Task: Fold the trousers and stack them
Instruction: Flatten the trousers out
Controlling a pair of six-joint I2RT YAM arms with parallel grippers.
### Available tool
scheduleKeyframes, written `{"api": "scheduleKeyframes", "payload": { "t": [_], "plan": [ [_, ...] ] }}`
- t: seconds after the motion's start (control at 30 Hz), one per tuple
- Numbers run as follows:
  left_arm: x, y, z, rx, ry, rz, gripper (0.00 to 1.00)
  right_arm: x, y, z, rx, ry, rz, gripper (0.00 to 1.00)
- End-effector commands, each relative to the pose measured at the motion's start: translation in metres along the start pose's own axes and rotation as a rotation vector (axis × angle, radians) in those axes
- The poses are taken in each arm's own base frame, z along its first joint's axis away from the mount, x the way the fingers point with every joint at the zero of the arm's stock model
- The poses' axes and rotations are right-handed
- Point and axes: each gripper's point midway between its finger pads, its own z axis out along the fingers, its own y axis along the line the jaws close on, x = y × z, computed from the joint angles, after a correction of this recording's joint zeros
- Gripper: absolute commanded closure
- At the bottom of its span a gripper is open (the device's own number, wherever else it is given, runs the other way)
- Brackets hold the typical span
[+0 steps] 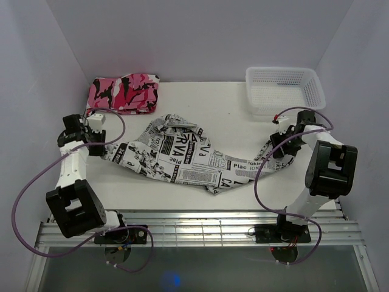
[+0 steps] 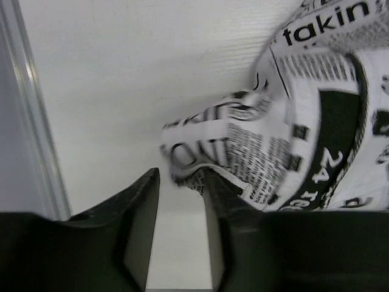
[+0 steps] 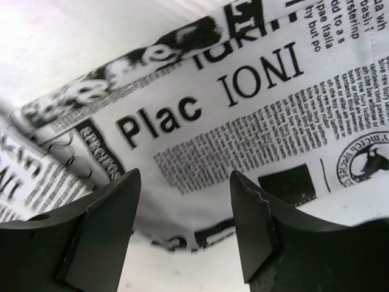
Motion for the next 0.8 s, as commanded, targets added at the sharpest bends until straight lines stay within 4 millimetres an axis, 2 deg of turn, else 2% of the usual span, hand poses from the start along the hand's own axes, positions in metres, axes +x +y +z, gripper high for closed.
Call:
{"api": "scheduleKeyframes", "payload": {
  "t": [0.0,0.07,0.1,0.13,0.17,0.2,0.23,0.27,0.3,0.37,0.4,0.47,0.53,0.57,0.63,0.67,0.7,0.73,0.77],
  "plan": [
    [-0.016,-0.006,-0.012,0.135,-0.059,-0.040,0.49,-0.014,0.029,-0.039,-0.107,-0.067,-0.106,0.33],
    [-0.028,-0.012,-0.019,0.204,-0.095,-0.010,0.45,-0.027,0.039,-0.061,-0.139,-0.112,-0.164,0.29],
    [-0.030,-0.023,-0.024,0.267,-0.112,-0.007,0.43,-0.032,0.052,-0.069,-0.200,-0.147,-0.185,0.25],
    [-0.033,-0.027,-0.027,0.294,-0.123,0.005,0.31,-0.026,0.065,-0.081,-0.243,-0.133,-0.184,0.23],
    [-0.035,-0.031,-0.031,0.317,-0.134,0.022,0.28,-0.028,0.072,-0.088,-0.267,-0.151,-0.227,0.21],
    [-0.039,-0.037,-0.036,0.356,-0.146,0.024,0.27,-0.028,0.087,-0.093,-0.314,-0.166,-0.255,0.13],
    [-0.040,-0.041,-0.038,0.379,-0.150,0.026,0.15,-0.026,0.097,-0.101,-0.322,-0.170,-0.281,0.09],
    [-0.040,-0.043,-0.040,0.395,-0.150,0.025,0.13,-0.026,0.112,-0.100,-0.347,-0.165,-0.328,0.07],
    [-0.040,-0.045,-0.041,0.409,-0.144,0.015,0.12,-0.017,0.122,-0.096,-0.359,-0.147,-0.356,0.04],
    [-0.042,-0.049,-0.042,0.430,-0.141,-0.019,0.11,-0.019,0.136,-0.095,-0.328,-0.176,-0.442,0.02],
    [-0.040,-0.050,-0.040,0.439,-0.132,-0.033,0.11,-0.006,0.159,-0.083,-0.353,-0.127,-0.510,0.03],
    [-0.042,-0.053,-0.041,0.459,-0.130,-0.058,0.10,-0.011,0.175,-0.075,-0.316,-0.161,-0.603,0.07],
    [-0.044,-0.052,-0.041,0.471,-0.125,-0.100,0.09,-0.003,0.206,-0.066,-0.342,-0.144,-0.675,0.10],
    [-0.045,-0.050,-0.041,0.468,-0.125,-0.116,0.09,-0.011,0.224,-0.063,-0.353,-0.179,-0.731,0.10],
    [-0.046,-0.046,-0.040,0.471,-0.117,-0.162,0.08,-0.009,0.236,-0.052,-0.336,-0.165,-0.733,0.10],
    [-0.046,-0.043,-0.040,0.469,-0.114,-0.182,0.08,-0.017,0.251,-0.047,-0.329,-0.200,-0.783,0.10],
    [-0.044,-0.040,-0.037,0.460,-0.102,-0.205,0.08,-0.011,0.260,-0.037,-0.321,-0.167,-0.805,0.10],
    [-0.043,-0.037,-0.037,0.456,-0.099,-0.217,0.07,-0.012,0.257,-0.030,-0.298,-0.162,-0.791,0.10],
    [-0.040,-0.029,-0.035,0.435,-0.094,-0.239,0.07,-0.011,0.269,-0.025,-0.304,-0.157,-0.822,0.10]
  ]
}}
